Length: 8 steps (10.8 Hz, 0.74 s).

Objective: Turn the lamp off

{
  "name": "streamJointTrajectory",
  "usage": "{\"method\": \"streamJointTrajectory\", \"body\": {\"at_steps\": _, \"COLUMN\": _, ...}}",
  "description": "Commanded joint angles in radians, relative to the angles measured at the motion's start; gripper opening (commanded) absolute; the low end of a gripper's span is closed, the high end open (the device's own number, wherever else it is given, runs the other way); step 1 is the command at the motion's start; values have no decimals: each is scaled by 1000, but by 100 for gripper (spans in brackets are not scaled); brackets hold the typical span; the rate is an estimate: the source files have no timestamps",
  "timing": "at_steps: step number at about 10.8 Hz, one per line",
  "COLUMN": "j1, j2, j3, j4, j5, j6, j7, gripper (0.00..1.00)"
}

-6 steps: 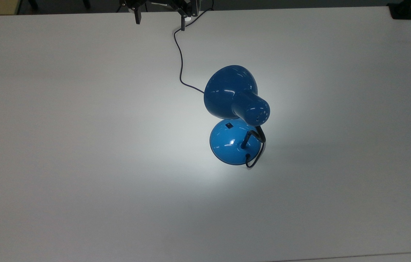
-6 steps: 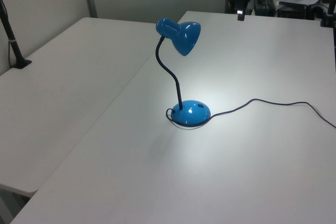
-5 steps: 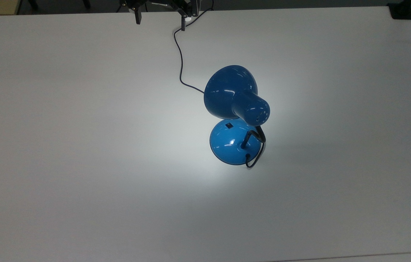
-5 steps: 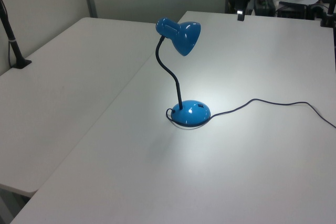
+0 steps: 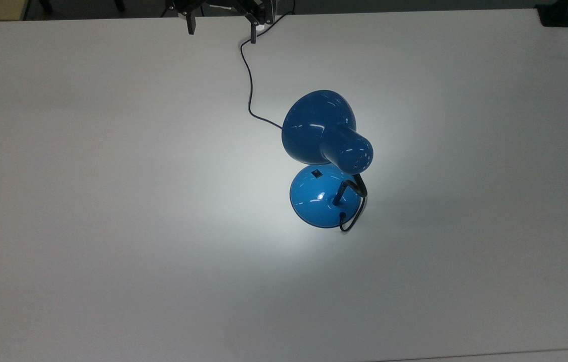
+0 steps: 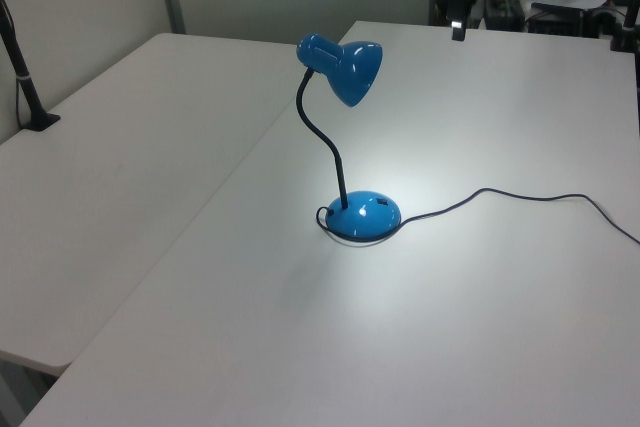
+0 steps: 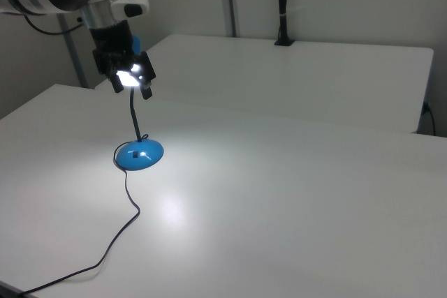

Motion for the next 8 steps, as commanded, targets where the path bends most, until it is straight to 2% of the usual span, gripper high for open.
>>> {"method": "streamJointTrajectory", "body": {"at_steps": 1, "j1": 10, "j2": -5, "j3": -6, "j4": 3, "j5": 16, "j6": -29, "j7": 6, "gripper": 100}}
{"method": "streamJointTrajectory", "body": {"at_steps": 5, "j1": 10, "j2": -3, "j3": -6, "j4": 3, "j5": 16, "j6": -29, "j7": 5, "gripper": 100}}
{"method": "streamJointTrajectory", "body": {"at_steps": 6, "j1": 10, "j2": -3, "j3": -6, "j4": 1, "j5": 16, "j6": -30, "j7": 3, "gripper": 96}}
{"method": "streamJointTrajectory", "body": {"at_steps": 7, "j1": 9, "j2": -2, "j3": -6, "j4": 1, "j5": 16, "j6": -28, "j7": -12, "gripper": 77}}
{"method": "streamJointTrajectory", "body": {"at_steps": 8, "j1": 9, "j2": -3, "j3": -6, "j4": 1, "j5": 17, "j6": -29, "j7": -29, "gripper": 50}}
